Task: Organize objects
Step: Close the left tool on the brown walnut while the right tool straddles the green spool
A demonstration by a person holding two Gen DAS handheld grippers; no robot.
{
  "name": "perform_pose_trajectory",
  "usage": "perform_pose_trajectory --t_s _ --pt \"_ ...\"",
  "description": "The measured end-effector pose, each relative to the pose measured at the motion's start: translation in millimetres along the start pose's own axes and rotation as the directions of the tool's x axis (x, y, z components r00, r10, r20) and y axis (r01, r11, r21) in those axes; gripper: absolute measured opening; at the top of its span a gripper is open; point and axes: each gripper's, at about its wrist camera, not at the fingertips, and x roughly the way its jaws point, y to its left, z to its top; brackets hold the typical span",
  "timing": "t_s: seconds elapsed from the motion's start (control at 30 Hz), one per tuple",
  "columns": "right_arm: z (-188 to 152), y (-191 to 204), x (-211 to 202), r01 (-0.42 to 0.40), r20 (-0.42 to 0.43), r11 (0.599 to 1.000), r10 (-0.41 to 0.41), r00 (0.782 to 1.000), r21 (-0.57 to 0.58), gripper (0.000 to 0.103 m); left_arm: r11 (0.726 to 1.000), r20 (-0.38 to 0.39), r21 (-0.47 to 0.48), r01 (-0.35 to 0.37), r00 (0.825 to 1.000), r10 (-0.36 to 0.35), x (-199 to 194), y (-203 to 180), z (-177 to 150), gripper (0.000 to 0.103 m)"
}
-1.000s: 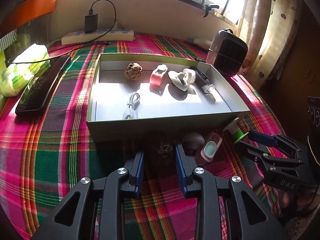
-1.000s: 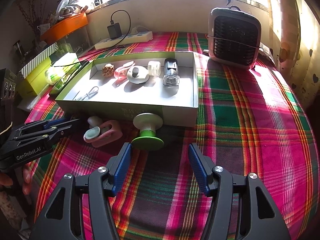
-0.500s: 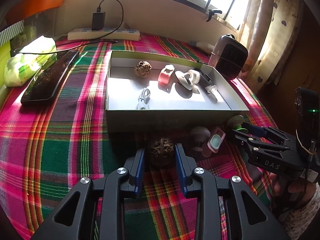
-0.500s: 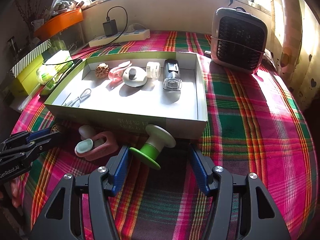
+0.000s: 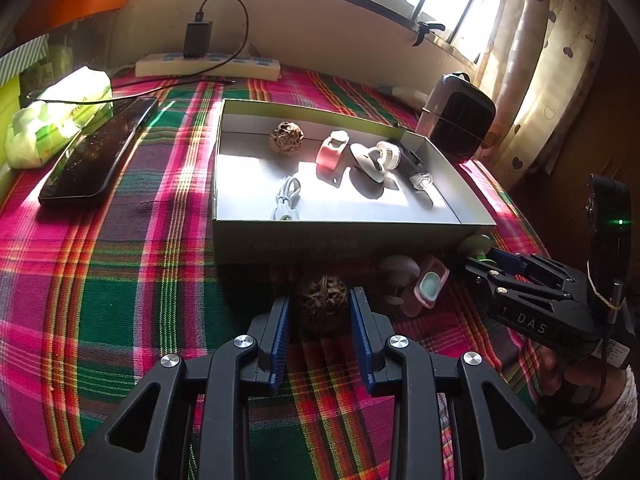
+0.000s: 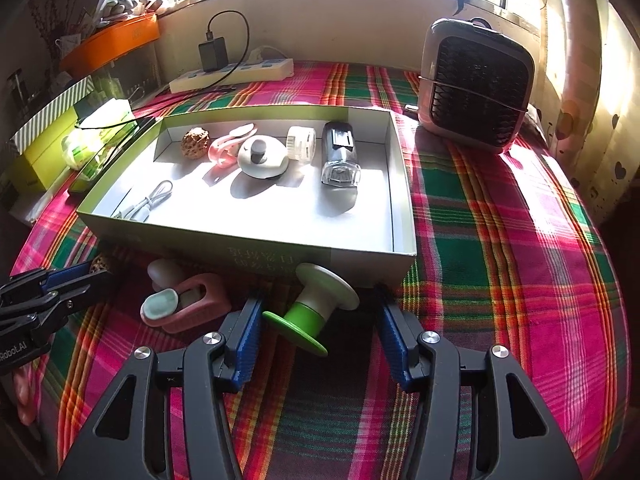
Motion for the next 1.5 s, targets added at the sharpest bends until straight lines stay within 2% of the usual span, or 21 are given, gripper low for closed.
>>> perform_pose_trajectory --t_s 0.37,1.2,1.5 --pt "-6 -5 -6 -0.058 0.009 0.997 0.058 0.998 0.048 0.045 0.999 -0.002 0.031 -0.044 0.999 0.044 1 -6 0 0.027" --pt "-11 0 -10 -0.082 0.012 0.996 0.082 0.997 0.031 0.045 0.993 0.001 0.057 -0.106 0.994 0.106 1 -14 -1 0.027" --pt "-13 3 -10 -0.087 0.006 0.996 0.087 0.996 0.027 0.045 0.992 0.003 0.069 -0.107 0.994 0.107 -1 -16 -2 0.027"
